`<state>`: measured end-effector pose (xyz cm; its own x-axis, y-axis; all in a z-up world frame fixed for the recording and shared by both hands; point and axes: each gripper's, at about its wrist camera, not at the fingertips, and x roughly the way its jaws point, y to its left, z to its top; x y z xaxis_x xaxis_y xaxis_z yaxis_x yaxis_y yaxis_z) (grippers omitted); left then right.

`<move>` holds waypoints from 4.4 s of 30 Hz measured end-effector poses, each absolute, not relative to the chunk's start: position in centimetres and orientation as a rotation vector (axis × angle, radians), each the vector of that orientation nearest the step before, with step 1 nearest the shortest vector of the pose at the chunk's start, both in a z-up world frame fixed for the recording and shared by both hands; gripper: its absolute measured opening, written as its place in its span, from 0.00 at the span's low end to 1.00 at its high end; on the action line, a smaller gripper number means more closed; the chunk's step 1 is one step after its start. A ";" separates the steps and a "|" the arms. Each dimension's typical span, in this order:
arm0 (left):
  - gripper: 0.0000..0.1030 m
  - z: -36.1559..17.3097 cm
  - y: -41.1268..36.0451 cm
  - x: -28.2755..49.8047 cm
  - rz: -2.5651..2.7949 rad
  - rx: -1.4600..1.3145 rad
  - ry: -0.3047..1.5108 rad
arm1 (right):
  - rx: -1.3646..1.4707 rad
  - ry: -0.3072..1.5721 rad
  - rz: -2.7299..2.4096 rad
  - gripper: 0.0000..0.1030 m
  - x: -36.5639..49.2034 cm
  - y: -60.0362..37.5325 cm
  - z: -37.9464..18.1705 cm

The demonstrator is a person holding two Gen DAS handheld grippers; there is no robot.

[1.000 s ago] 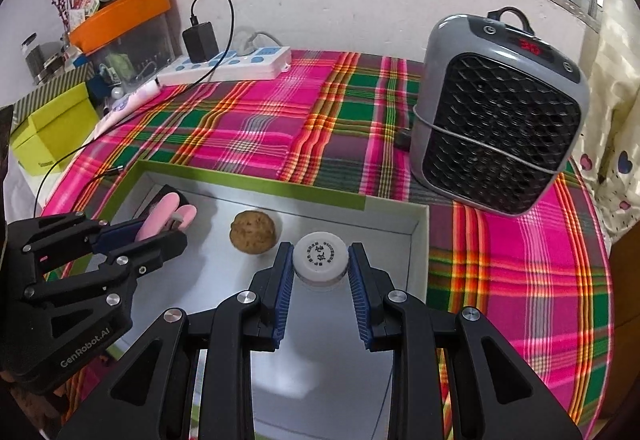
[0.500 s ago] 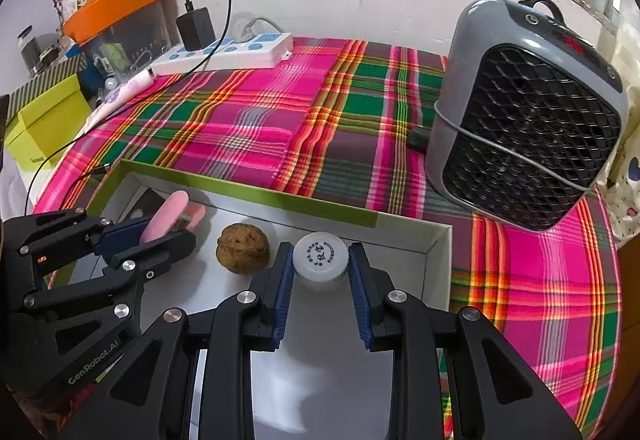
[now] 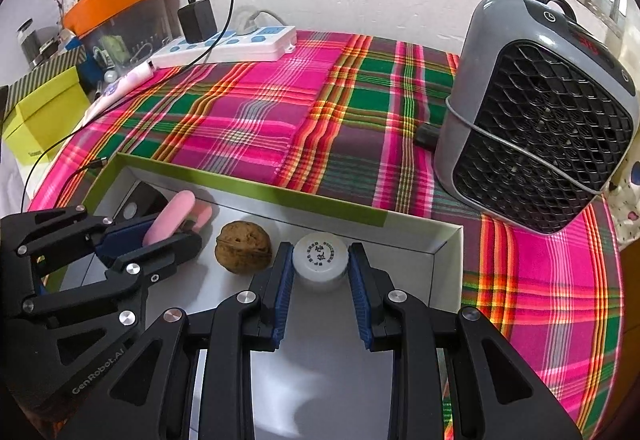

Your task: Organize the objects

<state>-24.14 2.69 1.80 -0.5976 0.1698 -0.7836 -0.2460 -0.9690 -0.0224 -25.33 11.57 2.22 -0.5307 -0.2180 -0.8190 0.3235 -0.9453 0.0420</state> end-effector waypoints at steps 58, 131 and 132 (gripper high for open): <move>0.32 5.4 -0.1 -17.8 2.670 -1.199 0.058 | 1.225 0.056 -2.617 0.41 -19.1 12.8 5.7; 0.22 1.5 -3.9 -10.3 2.632 -1.232 -0.056 | 1.230 -0.088 -2.725 0.41 -7.3 18.7 3.1; 0.22 1.5 -3.9 -10.2 2.630 -1.230 -0.058 | 1.233 -0.096 -2.729 0.41 -7.3 18.9 3.1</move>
<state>-10.15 -3.93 1.53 -0.6184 0.2296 -0.7516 -0.1961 -0.9712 -0.1353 -7.28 18.95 3.11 -0.6525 -0.1587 -0.7410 0.1060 -0.9873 0.1180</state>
